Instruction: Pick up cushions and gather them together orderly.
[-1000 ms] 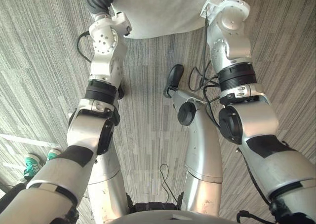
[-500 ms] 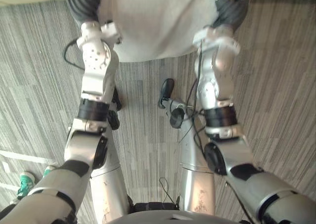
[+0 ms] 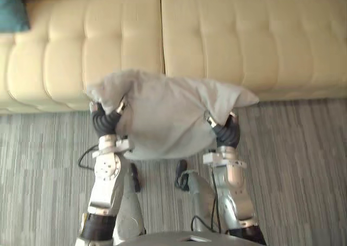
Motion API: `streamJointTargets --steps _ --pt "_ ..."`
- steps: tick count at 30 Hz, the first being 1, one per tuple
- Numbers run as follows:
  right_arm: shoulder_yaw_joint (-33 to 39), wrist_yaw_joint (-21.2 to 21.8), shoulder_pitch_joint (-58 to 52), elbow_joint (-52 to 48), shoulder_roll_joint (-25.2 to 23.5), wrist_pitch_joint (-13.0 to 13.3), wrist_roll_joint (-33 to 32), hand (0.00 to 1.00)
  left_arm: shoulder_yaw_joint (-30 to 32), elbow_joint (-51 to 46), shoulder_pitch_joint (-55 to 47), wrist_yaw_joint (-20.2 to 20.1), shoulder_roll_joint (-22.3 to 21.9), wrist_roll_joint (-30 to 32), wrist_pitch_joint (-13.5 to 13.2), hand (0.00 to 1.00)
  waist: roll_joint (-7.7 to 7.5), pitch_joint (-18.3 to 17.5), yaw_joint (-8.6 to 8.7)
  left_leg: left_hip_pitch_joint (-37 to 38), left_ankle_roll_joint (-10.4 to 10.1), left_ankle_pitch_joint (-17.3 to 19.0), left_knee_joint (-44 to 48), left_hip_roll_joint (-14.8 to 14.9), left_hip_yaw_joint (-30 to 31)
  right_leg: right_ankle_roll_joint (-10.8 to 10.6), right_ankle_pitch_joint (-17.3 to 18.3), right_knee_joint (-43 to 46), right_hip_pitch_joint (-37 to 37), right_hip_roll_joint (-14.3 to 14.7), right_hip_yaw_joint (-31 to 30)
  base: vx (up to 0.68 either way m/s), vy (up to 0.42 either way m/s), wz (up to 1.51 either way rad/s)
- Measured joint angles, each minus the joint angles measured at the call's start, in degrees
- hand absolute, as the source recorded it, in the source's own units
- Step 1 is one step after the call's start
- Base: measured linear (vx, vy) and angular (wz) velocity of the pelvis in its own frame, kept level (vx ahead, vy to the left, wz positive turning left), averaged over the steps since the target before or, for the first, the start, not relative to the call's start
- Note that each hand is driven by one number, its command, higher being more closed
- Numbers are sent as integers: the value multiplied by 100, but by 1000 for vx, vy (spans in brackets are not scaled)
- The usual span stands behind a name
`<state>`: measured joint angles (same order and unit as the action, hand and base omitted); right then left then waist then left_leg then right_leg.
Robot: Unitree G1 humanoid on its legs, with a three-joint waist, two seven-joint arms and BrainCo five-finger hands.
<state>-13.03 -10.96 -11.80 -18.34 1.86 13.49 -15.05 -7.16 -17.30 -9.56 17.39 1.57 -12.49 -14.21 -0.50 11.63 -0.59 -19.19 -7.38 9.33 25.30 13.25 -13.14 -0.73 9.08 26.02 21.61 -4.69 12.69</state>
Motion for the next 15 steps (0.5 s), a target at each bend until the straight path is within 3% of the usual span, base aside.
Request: streamJointTargets --steps 6,11,15 --pt "20 76 -157 -123 -2 -24 204 100 -6 6 -515 -244 -124 -148 -10 100 9 -359 -27 555 -57 -38 -332 -57 -16 -17 120 -118 -492 -10 37 111 -11 6" --pt "90 84 -309 -125 -6 -32 401 100 -38 133 -651 -417 -220 -312 -5 100 13 -420 -39 809 -57 -52 -362 -60 53 -15 197 -178 -882 -31 197 49 -15 15" --pt "223 97 -491 -149 -28 -143 427 100 -138 238 -737 -556 -215 -321 20 100 3 -585 -87 840 79 -177 -569 -152 -99 -62 172 -302 -920 -145 259 -34 24 18"
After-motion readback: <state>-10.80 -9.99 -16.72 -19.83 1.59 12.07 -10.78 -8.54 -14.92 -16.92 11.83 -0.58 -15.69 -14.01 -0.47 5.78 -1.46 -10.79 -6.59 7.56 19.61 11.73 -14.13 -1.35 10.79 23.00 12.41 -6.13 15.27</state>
